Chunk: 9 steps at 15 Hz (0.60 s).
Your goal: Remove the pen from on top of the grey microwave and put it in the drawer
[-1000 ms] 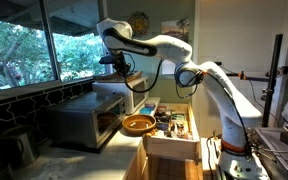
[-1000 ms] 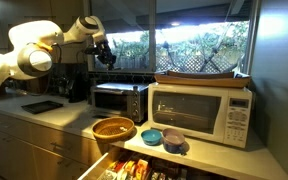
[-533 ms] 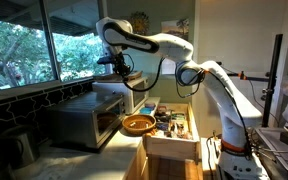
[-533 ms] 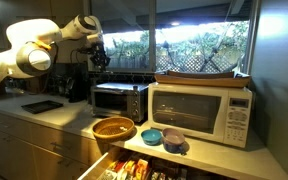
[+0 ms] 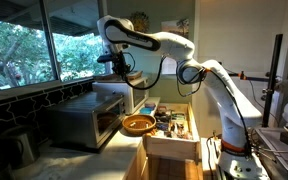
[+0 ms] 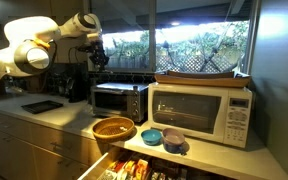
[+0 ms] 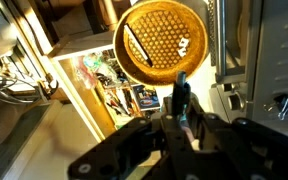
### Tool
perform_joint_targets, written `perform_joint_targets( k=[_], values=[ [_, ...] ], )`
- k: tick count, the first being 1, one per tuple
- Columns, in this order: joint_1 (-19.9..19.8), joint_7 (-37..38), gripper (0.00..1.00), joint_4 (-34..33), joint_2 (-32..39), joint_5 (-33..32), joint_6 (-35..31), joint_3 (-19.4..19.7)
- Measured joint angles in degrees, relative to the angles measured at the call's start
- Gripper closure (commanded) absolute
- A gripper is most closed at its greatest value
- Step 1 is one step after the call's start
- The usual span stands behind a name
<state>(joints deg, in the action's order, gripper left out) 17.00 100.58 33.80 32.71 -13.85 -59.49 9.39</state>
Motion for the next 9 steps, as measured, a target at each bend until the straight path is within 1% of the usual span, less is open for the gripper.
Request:
perform_joint_targets(
  k=[5,9],
  values=[
    [-0.2,1.4,0.96,5.3,-3.9,3.2,-3.2,-0.9],
    [-0.1,2.5,0.96,13.7,-8.3,4.3,-3.1,-1.1]
  ],
)
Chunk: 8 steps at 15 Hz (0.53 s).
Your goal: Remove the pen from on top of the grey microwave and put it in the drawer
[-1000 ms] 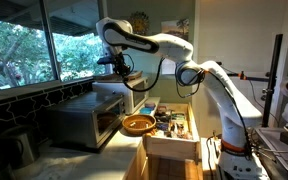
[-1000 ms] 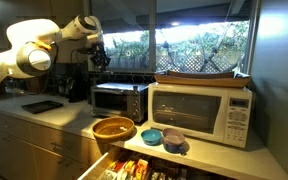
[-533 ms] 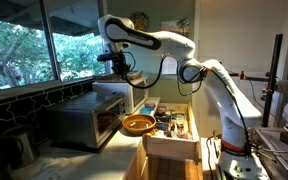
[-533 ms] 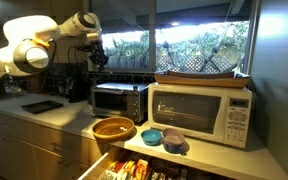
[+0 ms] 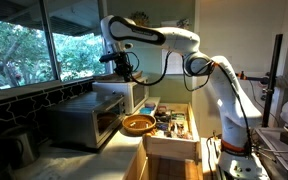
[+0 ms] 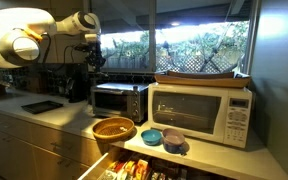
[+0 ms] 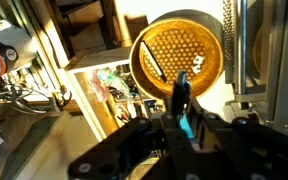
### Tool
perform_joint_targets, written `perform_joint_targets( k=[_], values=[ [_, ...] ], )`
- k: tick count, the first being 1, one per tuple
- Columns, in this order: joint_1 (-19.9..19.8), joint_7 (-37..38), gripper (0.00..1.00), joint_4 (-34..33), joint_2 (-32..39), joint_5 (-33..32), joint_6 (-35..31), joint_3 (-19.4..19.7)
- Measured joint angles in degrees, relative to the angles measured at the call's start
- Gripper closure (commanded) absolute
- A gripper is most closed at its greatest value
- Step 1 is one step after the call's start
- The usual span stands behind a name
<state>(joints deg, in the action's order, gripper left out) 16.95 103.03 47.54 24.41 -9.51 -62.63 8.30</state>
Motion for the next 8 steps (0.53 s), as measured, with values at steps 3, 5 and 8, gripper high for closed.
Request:
perform_joint_targets(
  k=[3,5,8],
  values=[
    [0.2,0.0,0.96,8.0,-4.1,0.1,0.7,-0.1],
    [0.2,0.0,0.96,13.2,-6.9,0.0,0.7,-0.2],
    [0.3,0.0,0.96,21.2,-11.2,0.0,0.5,-0.3]
  ],
)
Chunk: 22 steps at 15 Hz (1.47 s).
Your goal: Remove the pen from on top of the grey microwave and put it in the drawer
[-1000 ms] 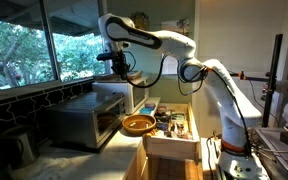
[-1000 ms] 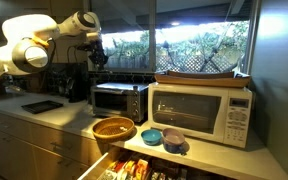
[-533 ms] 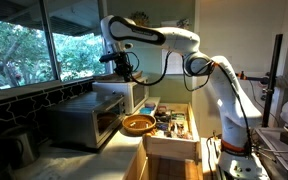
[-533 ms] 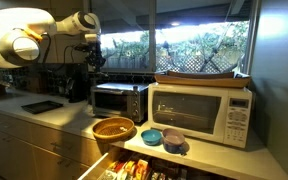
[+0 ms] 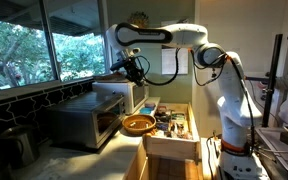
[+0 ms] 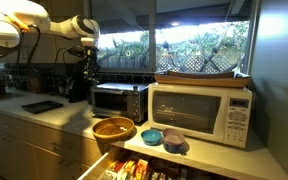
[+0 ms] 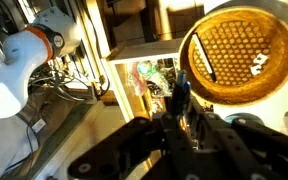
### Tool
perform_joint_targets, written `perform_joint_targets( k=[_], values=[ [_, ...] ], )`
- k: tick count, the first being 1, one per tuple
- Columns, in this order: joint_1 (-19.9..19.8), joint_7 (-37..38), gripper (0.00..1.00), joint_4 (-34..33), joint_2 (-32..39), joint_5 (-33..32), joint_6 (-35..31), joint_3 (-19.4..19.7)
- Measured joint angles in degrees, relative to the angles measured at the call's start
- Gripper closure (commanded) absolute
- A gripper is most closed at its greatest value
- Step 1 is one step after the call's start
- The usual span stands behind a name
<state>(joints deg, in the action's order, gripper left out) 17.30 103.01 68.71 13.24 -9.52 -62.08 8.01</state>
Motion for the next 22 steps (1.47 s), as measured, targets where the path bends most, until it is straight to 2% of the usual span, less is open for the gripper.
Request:
perform_joint_targets(
  k=[2,3,5,9,10,13,16,22],
  values=[
    [0.1,0.0,0.96,5.4,-2.9,-0.2,-1.7,-0.2],
    [0.1,0.0,0.82,8.1,-4.4,-0.3,-3.7,-0.2],
    [0.0,0.4,0.82,13.2,-7.2,-0.4,-8.2,-0.2],
    [0.0,0.5,0.82,16.6,-9.6,-0.4,-9.8,-0.2],
    [0.0,0.5,0.96,16.9,-9.8,-0.4,-9.9,-0.2],
    [-2.0,0.2,0.96,16.9,-9.8,-0.9,-10.1,-2.5],
    [-5.3,-6.3,0.96,21.7,-11.2,-2.3,-17.9,-5.5],
    [-13.1,-25.8,0.96,39.7,-19.6,-2.4,-36.6,-5.5]
  ],
)
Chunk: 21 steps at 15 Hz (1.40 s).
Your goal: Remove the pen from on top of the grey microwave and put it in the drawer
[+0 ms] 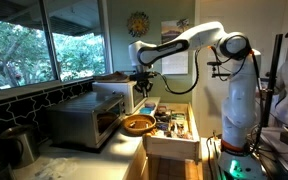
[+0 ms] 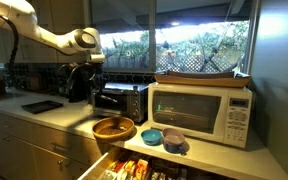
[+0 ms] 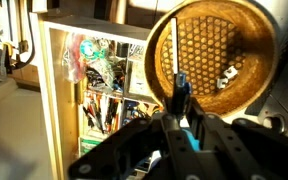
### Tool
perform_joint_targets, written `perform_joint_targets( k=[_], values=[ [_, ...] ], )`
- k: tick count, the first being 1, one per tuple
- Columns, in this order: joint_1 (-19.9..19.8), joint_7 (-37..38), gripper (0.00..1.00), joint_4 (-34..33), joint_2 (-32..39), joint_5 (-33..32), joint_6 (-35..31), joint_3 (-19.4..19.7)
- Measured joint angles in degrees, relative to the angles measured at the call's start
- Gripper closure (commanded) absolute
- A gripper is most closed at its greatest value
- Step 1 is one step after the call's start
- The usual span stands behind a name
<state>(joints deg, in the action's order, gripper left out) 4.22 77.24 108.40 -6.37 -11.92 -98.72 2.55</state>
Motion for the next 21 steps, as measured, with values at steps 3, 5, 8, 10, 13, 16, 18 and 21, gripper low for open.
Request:
perform_joint_targets(
  k=[3,5,8,10,13,16,18,21],
  values=[
    [-3.9,-6.4,0.96,9.3,-5.4,0.1,-4.6,1.1],
    [-6.6,-8.8,0.96,15.9,-9.2,0.4,-6.4,2.0],
    [-10.3,-11.1,0.82,25.8,-14.7,3.0,-10.2,4.1],
    [-12.0,-11.8,0.82,30.5,-17.8,4.1,-11.4,5.2],
    [-12.3,-11.9,0.96,31.9,-19.6,4.6,-11.6,5.1],
    [-13.5,-12.0,0.96,32.0,-19.1,3.9,-13.4,4.5],
    [-15.7,-13.0,0.96,33.0,-17.4,1.8,-18.6,4.6],
    [-20.2,-16.3,0.96,35.1,-13.3,-2.6,-27.1,6.5]
  ],
)
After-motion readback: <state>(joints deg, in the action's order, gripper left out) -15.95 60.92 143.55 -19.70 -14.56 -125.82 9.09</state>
